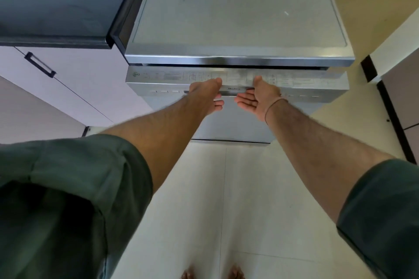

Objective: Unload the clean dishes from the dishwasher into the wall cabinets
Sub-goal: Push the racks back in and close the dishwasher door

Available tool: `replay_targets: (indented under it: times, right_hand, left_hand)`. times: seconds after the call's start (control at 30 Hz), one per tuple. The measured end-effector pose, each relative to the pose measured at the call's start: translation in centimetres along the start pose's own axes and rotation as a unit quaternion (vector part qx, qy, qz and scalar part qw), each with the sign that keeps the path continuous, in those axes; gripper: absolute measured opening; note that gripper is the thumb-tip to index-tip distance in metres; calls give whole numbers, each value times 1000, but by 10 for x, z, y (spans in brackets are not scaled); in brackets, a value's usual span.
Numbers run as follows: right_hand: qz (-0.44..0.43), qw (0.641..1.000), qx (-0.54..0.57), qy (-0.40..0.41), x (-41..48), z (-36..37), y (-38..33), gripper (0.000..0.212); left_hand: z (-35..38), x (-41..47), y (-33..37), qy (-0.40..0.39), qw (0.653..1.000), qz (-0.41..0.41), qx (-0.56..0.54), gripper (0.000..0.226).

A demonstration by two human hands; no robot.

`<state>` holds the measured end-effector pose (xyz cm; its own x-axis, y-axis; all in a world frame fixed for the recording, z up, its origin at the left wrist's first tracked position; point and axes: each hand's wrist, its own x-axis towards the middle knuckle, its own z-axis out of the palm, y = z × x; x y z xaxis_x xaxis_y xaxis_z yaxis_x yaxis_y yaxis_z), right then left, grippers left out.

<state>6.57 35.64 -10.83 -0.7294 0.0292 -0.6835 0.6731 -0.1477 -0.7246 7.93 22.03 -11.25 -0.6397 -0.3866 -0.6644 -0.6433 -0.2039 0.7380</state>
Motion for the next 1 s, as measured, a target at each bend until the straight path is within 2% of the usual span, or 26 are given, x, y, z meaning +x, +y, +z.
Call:
replay_targets:
  times: [0.23,0.37,0.43,0.53,0.73,1.0]
  right_hand:
    - [-14,999,-40,-5,19,12,-27,36]
    - [-22,997,-67,-19,15,19,-39,52]
    - [-7,998,-61,-11,13,24,-46,59]
    - [4,999,-53,-6,14,28,-53,52]
    - [27,999,-19,-5,19,29,-63,42]
    - [39,999,0,-13,23,30,-67,39]
  left_hand:
    - [8,17,23,-10,1000,16,-15,27]
    - [6,15,36,-92,996,-3,21,34]
    - [7,10,48,-116,993,-22,1,42]
    - [9,13,60,-108,993,-43,-1,53]
    - [7,20,68,-98,992,-73,-11,43]
    - [5,24,71,-105,990,-95,-10,44]
